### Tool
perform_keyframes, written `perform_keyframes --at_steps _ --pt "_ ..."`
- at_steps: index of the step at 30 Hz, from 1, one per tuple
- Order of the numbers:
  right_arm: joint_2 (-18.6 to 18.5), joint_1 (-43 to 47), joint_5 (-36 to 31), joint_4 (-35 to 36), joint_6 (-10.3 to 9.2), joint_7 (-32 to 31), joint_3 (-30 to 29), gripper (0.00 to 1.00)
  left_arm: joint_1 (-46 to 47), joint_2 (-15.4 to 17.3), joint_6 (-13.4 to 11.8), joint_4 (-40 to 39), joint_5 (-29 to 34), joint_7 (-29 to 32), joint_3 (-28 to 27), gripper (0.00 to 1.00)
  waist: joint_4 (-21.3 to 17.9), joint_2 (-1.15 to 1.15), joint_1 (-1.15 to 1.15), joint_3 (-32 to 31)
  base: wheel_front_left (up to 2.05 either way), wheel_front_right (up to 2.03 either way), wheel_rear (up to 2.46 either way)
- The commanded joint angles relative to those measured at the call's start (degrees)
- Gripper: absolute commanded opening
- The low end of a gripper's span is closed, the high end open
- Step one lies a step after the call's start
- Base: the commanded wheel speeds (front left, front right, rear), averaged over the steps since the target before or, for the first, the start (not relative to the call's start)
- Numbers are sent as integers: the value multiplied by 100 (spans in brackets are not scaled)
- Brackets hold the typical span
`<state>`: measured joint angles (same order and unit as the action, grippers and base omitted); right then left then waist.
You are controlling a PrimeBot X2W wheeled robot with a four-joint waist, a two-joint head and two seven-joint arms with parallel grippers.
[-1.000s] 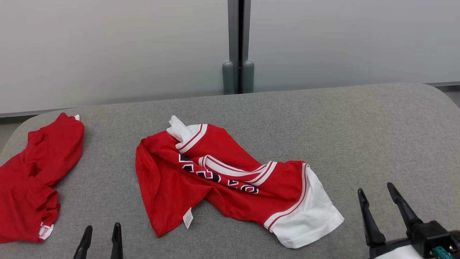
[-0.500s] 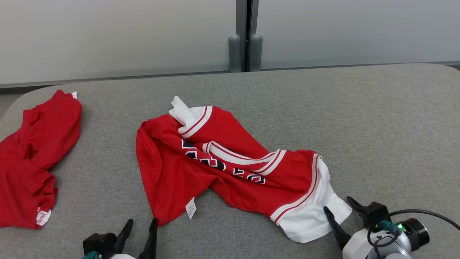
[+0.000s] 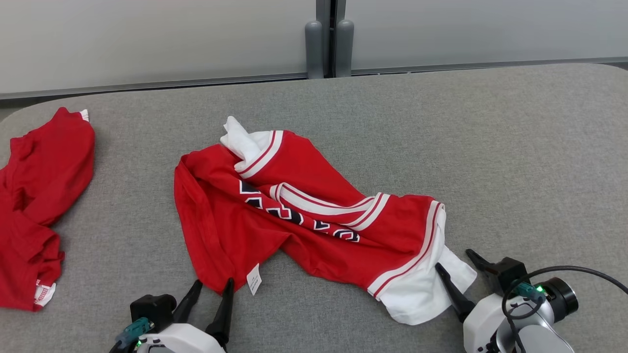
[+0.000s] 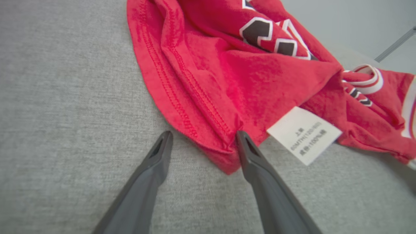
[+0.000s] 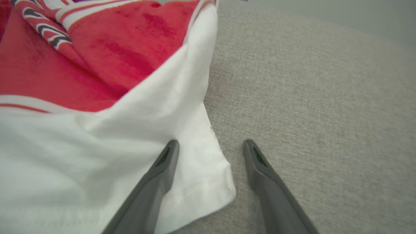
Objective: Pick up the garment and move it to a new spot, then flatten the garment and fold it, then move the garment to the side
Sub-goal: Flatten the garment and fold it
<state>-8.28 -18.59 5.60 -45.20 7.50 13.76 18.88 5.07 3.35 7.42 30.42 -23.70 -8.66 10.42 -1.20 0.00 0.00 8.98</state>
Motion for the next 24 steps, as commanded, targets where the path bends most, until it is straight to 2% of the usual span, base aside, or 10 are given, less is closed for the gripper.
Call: perform_keyframes --at_steps 1,9,10,11,12,13,14,19,24 --pt "-29 51 35 -179 -1 -55 83 100 52 29 9 91 -38 83 93 100 -17 0 0 20 0 0 0" --pt "-54 32 345 -312 0 47 424 100 -29 36 10 75 -372 128 270 100 -87 0 0 1 0 0 0" --pt "-62 38 416 -349 0 50 531 100 -21 84 10 116 -356 153 354 69 -92 0 0 -6 0 0 0" --pt "-63 40 465 -366 0 52 595 88 -3 87 10 146 -377 174 405 40 -94 0 0 -11 0 0 0" --pt "-50 42 551 -374 -1 53 661 36 24 92 10 165 -413 165 452 6 -96 0 0 -20 0 0 0" --pt "-39 36 620 -371 0 56 773 13 41 115 10 184 -434 135 477 0 -103 0 0 -38 0 0 0" --pt "-36 28 724 -360 -1 58 867 0 47 146 10 200 -456 122 521 0 -121 0 0 -62 0 0 0" --pt "-172 12 1627 109 0 82 1163 0 -118 311 9 -108 -893 73 520 0 -203 0 0 -238 0 0 0" --pt "-813 311 3083 1494 -1 -52 1147 0 -626 626 10 -1232 -1512 94 274 0 -263 0 0 -474 0 0 0"
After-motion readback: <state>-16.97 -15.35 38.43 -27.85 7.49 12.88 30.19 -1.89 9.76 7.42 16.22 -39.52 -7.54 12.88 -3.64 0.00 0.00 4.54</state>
